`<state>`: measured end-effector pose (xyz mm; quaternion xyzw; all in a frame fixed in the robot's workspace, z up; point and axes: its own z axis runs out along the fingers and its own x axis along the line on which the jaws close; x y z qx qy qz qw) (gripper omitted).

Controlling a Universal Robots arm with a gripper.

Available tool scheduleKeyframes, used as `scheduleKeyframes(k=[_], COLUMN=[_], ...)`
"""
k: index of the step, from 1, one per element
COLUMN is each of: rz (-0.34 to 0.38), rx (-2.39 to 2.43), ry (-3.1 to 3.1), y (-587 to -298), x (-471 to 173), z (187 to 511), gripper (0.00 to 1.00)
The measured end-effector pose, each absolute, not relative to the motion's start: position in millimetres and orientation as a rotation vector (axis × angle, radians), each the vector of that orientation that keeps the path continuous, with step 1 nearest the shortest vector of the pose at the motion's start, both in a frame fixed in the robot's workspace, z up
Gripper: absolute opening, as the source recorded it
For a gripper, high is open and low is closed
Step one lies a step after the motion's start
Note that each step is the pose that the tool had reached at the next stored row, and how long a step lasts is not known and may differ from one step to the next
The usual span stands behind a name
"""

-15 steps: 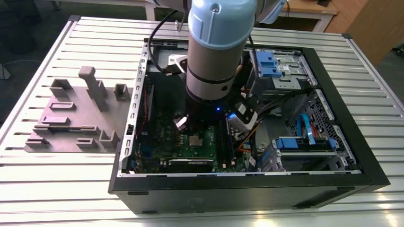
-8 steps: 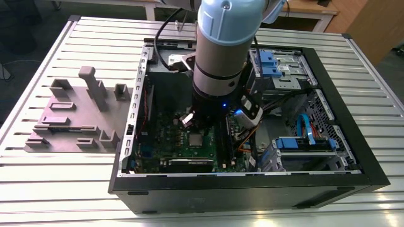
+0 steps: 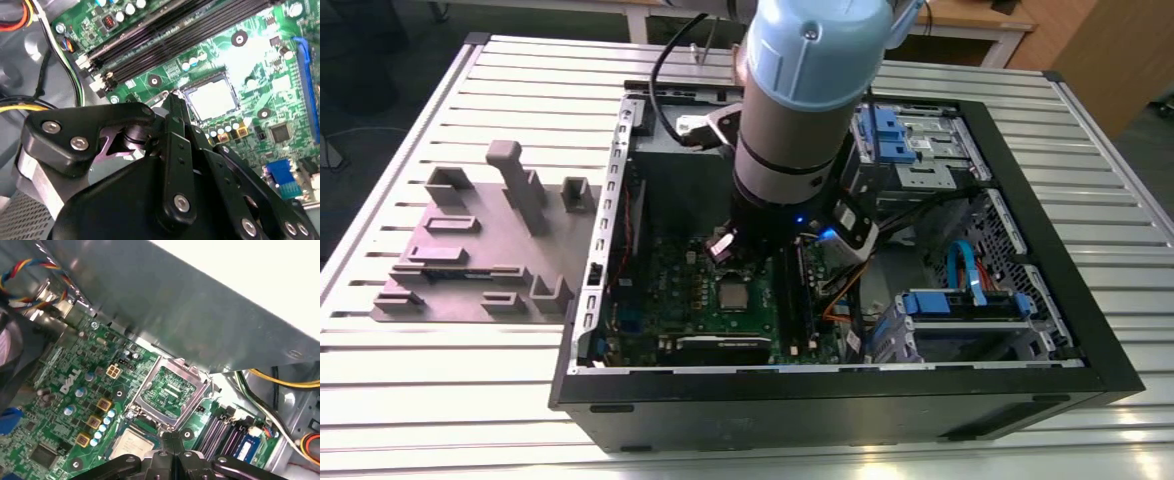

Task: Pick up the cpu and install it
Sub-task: 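Close the cpu cover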

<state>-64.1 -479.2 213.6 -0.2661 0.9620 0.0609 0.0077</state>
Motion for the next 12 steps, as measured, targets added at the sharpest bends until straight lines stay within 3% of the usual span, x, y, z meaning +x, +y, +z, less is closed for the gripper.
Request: scheduleKeyframes(k=[12], rz=[0.192], rx=[-1.045], ry=[2.949], y=[-478.6], x=[-55.9], z=[210.4], gripper=[0.11])
